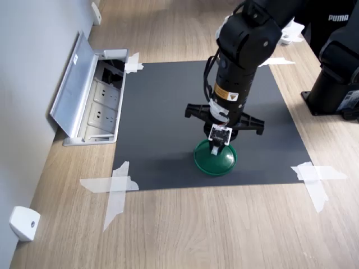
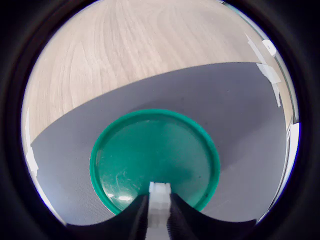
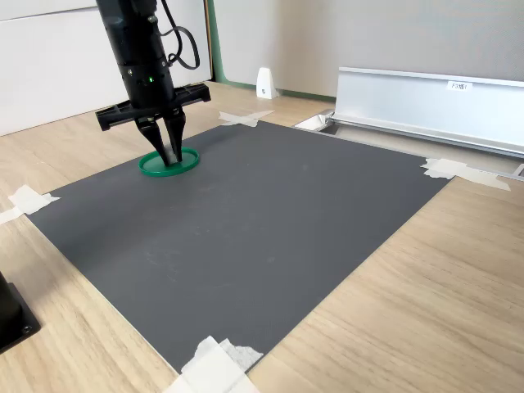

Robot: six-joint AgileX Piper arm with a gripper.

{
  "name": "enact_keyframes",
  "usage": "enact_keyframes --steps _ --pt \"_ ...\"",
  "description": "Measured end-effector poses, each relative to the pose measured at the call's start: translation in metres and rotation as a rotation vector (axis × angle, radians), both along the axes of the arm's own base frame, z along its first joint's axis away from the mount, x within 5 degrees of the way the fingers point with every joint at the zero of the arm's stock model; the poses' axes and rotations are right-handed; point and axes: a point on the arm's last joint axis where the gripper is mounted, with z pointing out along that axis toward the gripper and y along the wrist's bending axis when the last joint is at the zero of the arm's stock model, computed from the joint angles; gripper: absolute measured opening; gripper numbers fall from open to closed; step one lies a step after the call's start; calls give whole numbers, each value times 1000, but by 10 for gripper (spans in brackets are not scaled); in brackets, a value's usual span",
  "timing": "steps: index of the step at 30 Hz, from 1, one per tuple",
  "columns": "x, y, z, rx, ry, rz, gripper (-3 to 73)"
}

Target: Grasp a white terminal and put it on the green lid.

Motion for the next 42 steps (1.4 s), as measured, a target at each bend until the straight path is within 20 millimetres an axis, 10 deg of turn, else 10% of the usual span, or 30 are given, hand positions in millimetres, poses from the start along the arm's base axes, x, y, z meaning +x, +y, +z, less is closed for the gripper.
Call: enact_keyframes --steps 9,15,20,30,42 --pt "-4 -1 13 15 -22 -6 583" --pt "-21 -10 74 127 -201 -105 618" --pt "-45 -27 140 249 -410 -237 522" --pt "-123 -89 225 545 -716 -580 30" --pt "-200 -132 215 694 -1049 -906 -5"
